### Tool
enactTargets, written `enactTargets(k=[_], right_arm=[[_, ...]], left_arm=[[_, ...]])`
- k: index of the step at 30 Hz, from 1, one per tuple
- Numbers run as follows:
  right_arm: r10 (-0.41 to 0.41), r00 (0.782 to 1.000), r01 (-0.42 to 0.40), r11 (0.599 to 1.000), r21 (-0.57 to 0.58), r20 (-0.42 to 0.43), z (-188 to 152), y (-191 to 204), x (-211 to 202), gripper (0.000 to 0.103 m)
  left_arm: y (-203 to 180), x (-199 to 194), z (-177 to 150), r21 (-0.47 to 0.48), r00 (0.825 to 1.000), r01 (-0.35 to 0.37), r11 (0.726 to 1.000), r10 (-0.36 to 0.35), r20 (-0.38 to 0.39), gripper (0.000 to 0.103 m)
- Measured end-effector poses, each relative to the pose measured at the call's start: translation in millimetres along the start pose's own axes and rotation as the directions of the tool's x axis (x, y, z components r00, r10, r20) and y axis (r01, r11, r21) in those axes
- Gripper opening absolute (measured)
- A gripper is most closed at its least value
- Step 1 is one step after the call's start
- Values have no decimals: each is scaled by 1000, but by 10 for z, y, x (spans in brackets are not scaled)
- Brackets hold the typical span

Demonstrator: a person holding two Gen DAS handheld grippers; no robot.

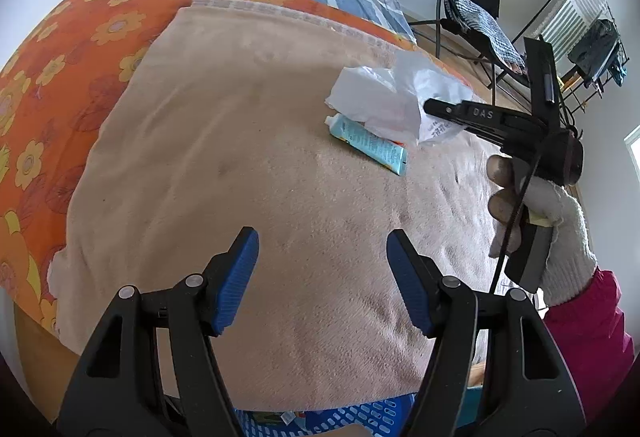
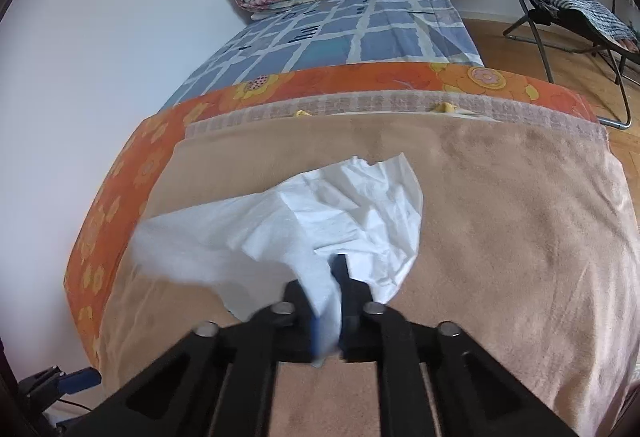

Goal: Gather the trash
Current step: 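Grasp the white plastic bag with the right tool and lift it, then grasp the orange cap with the left tool while the right tool holds the bag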

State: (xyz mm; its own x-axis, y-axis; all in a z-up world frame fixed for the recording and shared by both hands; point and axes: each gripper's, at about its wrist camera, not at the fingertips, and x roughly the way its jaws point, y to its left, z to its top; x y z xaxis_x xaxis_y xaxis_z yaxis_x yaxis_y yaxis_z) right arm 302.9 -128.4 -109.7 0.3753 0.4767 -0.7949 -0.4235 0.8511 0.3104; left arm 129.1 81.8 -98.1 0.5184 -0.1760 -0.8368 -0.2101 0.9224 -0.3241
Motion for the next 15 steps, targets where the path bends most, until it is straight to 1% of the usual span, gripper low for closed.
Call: enactTargets(k=[6, 9, 15], right_arm=[[-24, 999, 23, 1000, 14, 44, 31, -123, -181, 0], [-52, 995, 52, 999, -4, 84, 41, -169, -373, 0], [-54, 987, 55, 998, -3, 151, 16, -290, -791, 0]], left_arm=[[-34, 60, 53, -5, 1000, 1, 1000, -1, 9, 68], [-43, 99, 90, -10, 1000, -1, 1000, 2, 16, 68], [-52, 236, 203, -39, 1000, 17, 999, -16, 26, 68]])
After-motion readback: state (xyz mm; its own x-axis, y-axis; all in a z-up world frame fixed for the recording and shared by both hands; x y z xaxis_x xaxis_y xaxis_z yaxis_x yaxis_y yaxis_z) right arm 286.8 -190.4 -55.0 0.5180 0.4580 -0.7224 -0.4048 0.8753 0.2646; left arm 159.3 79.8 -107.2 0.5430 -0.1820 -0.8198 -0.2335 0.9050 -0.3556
